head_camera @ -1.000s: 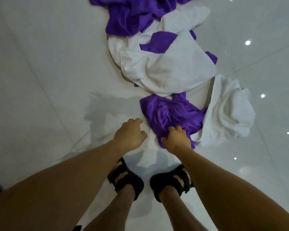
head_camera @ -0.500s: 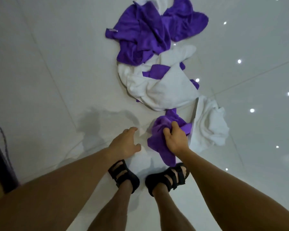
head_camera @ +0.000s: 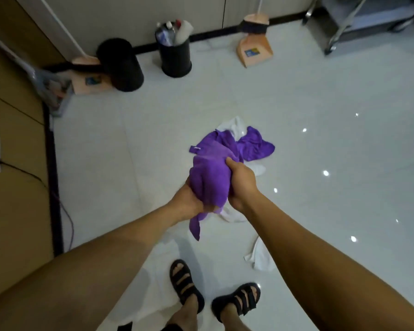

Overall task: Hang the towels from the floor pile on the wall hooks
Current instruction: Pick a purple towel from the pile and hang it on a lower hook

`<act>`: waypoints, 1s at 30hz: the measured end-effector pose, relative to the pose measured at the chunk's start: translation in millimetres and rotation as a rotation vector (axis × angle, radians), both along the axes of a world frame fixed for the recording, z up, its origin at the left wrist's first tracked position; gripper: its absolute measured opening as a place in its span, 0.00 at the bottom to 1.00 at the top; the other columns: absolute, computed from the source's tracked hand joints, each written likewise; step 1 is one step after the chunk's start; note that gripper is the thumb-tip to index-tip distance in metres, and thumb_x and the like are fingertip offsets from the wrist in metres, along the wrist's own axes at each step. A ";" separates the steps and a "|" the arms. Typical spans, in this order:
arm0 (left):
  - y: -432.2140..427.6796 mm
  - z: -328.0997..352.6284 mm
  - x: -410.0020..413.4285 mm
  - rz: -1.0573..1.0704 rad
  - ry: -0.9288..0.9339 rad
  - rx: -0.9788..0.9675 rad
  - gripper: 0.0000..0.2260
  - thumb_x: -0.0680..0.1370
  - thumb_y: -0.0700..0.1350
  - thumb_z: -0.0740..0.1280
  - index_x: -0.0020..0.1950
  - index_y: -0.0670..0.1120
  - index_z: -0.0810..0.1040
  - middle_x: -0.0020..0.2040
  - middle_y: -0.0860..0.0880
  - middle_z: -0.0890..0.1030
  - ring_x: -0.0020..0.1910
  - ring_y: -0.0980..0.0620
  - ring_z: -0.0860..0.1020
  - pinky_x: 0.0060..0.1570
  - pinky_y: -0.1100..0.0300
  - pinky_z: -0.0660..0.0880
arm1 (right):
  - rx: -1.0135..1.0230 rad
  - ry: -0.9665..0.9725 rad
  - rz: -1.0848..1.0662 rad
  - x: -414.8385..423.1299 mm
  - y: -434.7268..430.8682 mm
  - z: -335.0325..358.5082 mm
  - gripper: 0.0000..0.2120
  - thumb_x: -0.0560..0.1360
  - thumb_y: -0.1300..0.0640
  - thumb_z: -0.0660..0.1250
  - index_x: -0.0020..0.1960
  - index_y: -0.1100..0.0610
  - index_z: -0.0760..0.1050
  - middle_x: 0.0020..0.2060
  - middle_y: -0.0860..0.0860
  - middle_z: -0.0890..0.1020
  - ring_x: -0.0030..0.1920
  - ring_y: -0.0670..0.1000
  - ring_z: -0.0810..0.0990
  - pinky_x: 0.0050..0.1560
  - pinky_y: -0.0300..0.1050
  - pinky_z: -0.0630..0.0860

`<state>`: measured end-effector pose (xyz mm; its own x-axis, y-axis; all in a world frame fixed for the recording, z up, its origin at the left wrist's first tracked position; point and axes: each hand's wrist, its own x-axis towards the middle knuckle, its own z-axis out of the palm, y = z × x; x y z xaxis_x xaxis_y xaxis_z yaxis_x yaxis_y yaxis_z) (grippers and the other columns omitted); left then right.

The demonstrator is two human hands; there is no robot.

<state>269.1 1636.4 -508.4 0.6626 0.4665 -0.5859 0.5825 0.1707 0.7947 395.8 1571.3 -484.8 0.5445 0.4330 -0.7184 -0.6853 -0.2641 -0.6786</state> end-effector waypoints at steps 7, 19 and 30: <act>70.9 138.5 -13.3 0.283 -0.246 0.012 0.06 0.76 0.46 0.67 0.52 0.48 0.79 0.45 0.51 0.85 0.46 0.53 0.83 0.40 0.63 0.78 | 0.288 0.040 0.150 -29.1 79.4 157.8 0.13 0.79 0.51 0.63 0.48 0.60 0.78 0.38 0.55 0.84 0.41 0.54 0.84 0.38 0.47 0.79; 132.3 311.3 -62.3 0.639 -0.574 -0.063 0.10 0.73 0.50 0.70 0.46 0.45 0.83 0.46 0.44 0.85 0.48 0.45 0.83 0.50 0.54 0.79 | -0.024 -0.265 0.644 -57.7 92.8 210.6 0.31 0.74 0.30 0.54 0.54 0.54 0.78 0.52 0.56 0.83 0.52 0.56 0.80 0.54 0.54 0.73; 123.6 383.5 -128.6 0.626 -0.532 0.009 0.23 0.71 0.47 0.67 0.61 0.36 0.77 0.59 0.37 0.80 0.59 0.39 0.78 0.62 0.48 0.74 | 0.615 -0.026 0.873 -79.4 143.1 323.9 0.21 0.74 0.53 0.68 0.64 0.59 0.75 0.57 0.56 0.83 0.57 0.57 0.81 0.53 0.50 0.79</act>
